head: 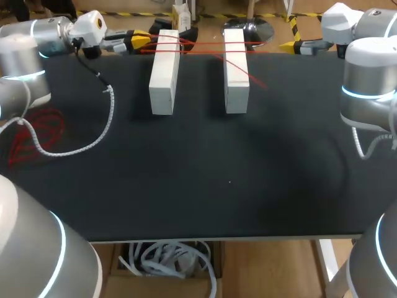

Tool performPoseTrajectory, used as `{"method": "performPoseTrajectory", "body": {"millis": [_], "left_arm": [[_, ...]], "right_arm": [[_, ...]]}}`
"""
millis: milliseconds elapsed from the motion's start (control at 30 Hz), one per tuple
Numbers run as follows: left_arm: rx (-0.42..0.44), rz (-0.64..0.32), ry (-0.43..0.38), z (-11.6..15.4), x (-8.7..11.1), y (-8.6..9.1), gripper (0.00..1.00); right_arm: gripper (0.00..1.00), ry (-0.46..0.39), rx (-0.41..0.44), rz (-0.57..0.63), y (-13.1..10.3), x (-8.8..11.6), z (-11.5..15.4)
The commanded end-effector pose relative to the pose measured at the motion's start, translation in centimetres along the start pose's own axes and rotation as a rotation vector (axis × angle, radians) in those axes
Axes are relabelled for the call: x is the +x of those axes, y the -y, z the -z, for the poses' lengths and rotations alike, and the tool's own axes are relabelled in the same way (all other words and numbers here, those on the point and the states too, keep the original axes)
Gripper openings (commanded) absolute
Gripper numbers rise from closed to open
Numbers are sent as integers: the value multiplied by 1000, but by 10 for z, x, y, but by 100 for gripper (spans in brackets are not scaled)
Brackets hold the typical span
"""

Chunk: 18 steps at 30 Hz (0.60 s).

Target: Grab the tape and strap the tape.

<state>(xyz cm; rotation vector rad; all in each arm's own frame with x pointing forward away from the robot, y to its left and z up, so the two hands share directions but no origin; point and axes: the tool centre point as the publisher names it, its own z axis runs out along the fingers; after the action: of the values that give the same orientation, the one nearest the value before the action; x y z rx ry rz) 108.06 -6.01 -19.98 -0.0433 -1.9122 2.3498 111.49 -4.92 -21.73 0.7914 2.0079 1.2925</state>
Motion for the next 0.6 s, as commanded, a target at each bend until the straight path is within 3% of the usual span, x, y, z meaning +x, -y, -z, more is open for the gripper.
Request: {"method": "performPoseTrajectory", "body": {"millis": [33, 600], "left_arm": [[-25, -13, 213, -2, 13, 11, 0], [-40, -14, 216, -2, 14, 14, 0]], "right_arm": [[100, -1, 2, 0, 0, 0, 1], [100, -1, 2, 0, 0, 0, 1]]}}
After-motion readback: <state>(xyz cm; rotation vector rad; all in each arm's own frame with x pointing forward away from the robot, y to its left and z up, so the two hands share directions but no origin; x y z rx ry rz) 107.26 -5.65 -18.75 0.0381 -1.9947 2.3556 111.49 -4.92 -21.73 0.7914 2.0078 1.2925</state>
